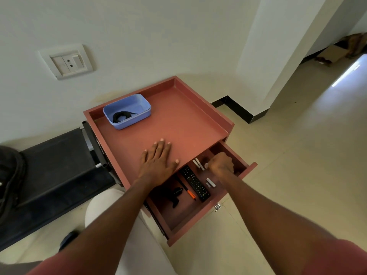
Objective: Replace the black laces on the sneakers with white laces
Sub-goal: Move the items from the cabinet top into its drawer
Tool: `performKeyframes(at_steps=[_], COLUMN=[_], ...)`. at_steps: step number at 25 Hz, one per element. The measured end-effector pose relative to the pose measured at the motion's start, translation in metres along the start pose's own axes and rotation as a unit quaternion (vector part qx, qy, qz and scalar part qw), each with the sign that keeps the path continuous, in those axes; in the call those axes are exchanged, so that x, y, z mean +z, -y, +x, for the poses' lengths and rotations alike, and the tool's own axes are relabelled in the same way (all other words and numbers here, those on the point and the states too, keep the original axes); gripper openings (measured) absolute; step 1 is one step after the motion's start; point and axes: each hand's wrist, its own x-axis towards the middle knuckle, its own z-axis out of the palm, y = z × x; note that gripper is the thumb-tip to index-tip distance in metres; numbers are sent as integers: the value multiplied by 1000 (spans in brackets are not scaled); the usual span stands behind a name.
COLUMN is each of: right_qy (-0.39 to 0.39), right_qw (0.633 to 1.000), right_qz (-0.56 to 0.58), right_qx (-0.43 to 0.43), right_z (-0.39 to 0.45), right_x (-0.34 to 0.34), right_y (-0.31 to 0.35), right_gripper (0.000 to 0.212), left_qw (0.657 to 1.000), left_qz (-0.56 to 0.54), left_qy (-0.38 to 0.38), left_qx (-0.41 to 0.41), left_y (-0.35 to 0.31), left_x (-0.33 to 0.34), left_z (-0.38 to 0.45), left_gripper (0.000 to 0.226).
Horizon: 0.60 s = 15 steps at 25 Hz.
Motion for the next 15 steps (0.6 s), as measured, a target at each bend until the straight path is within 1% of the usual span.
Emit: performKeyframes(at_steps=[1, 3, 5, 10, 12, 14, 15], right_qy=[16, 24, 19, 31, 32, 22, 14], right_qw=[998, 992, 987, 972, 974, 980, 982], right_qz=[-52, -115, -148, -220, -209, -172, -145], right_qx=[-19, -48, -64, -78, -80, -94, -117], right_z=[-1, 0, 3, 19, 22, 23, 22], right_x=[2, 6, 9, 7, 4, -3, -8], right_y=[-4, -7, -6, -13, -21, -26, -27], right_gripper=[11, 14, 21, 25, 25, 17, 10], left_qw=[1000, 1000, 1000, 999, 999, 999, 999], left_qz=[4, 10, 11, 17, 19, 12, 5], left_qy=[4, 12, 24, 36, 39, 41, 43], left_qx=[-1, 1, 1, 3, 3, -3, -11], left_y=[0, 2, 4, 3, 2, -2, -5], left_x=[2, 5, 5, 4, 5, 2, 0], left_z=[-3, -6, -6, -5, -7, -7, -8], left_gripper=[79, 78, 79, 77, 77, 76, 76])
